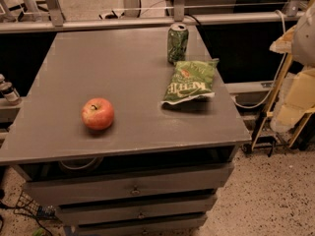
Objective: Move green jalapeno chip bag near apple
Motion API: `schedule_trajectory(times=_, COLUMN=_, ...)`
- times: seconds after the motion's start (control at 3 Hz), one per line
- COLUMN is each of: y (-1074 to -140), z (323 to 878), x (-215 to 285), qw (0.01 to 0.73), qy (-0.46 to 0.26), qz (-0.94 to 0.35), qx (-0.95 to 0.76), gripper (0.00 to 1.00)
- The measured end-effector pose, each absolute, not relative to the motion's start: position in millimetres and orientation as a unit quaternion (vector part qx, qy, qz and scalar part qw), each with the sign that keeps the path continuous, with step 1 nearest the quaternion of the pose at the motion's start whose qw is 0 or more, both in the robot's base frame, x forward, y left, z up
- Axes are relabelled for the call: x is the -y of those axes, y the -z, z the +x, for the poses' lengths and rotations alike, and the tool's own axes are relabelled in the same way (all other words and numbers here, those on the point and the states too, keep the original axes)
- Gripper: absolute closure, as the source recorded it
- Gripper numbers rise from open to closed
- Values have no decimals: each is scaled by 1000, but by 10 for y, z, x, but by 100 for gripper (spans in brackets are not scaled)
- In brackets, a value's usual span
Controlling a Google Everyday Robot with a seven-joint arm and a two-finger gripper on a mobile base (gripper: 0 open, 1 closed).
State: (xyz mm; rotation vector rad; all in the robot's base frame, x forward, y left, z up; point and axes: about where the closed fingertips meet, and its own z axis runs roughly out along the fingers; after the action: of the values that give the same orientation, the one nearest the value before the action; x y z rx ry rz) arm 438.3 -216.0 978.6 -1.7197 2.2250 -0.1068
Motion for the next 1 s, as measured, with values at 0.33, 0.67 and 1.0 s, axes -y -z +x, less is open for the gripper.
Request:
schedule_trajectory(times=0.33, y=-9787, z=4383, x=2160, qw=163, qy=37, qz=-603, qx=-780, gripper=0)
schedule_trajectory(times=0.67, y=-9717, z=4599, x=1981, qw=191, qy=18, qz=-600, qx=-776, gripper=0)
schedule_trajectory(times=1.0, y=-9465, z=4902, x=1622, qw=216, qy=-12, qz=-598, qx=-772, gripper=0)
